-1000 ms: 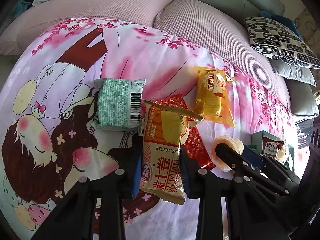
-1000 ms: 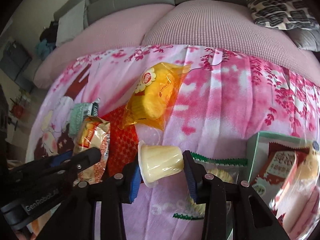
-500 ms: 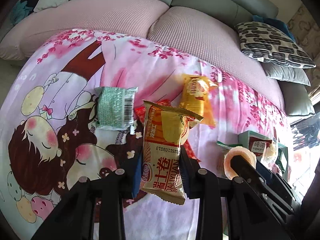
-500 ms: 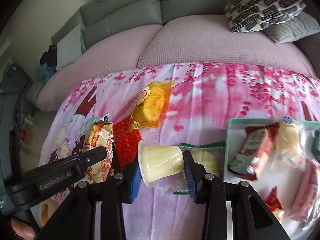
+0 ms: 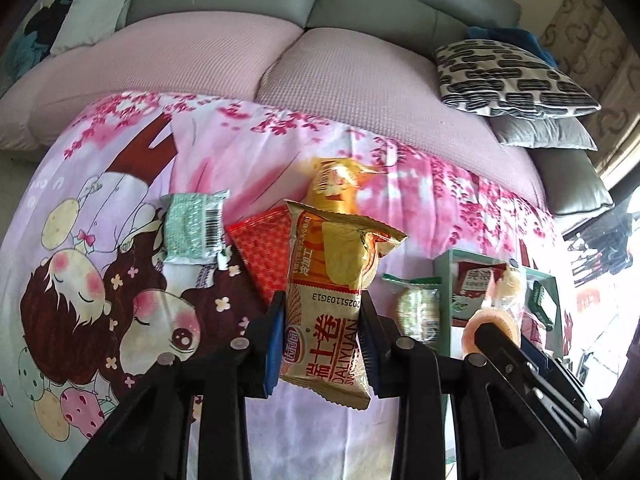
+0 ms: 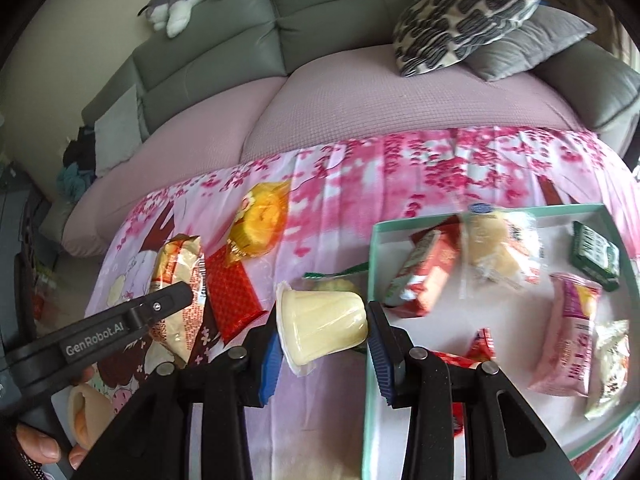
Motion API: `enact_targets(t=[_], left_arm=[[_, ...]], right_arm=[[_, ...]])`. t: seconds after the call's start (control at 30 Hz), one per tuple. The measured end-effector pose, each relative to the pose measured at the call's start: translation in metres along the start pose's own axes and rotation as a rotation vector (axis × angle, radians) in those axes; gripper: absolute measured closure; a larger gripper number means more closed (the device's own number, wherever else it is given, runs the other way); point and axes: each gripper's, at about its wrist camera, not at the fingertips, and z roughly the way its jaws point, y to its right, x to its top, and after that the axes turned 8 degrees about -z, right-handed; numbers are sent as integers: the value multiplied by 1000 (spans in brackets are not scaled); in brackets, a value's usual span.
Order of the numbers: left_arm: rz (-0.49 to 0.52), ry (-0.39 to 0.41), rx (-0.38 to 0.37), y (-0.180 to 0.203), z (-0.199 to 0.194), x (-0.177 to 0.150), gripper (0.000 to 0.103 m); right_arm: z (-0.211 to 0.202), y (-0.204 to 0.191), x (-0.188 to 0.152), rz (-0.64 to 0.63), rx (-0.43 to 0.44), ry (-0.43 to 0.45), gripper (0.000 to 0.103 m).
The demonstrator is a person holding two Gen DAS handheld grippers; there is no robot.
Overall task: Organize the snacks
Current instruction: 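Carry the pudding cup and Daliyuan bag into the tray and open both tools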
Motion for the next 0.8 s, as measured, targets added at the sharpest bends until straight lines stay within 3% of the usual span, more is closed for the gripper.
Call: enact_targets(t=[0.27,0.57,0.8], left_arm=[[70,22,15,25,-3,-9,68],[216,-21,-35,88,6,-31,68],[337,-30,-75,152,6,-44,68]], right_arm=[[-22,32,-1,61,-38,39,62],[-48,108,-5,233,-129,81,62],[-67,175,-21,380,-278,80,62]])
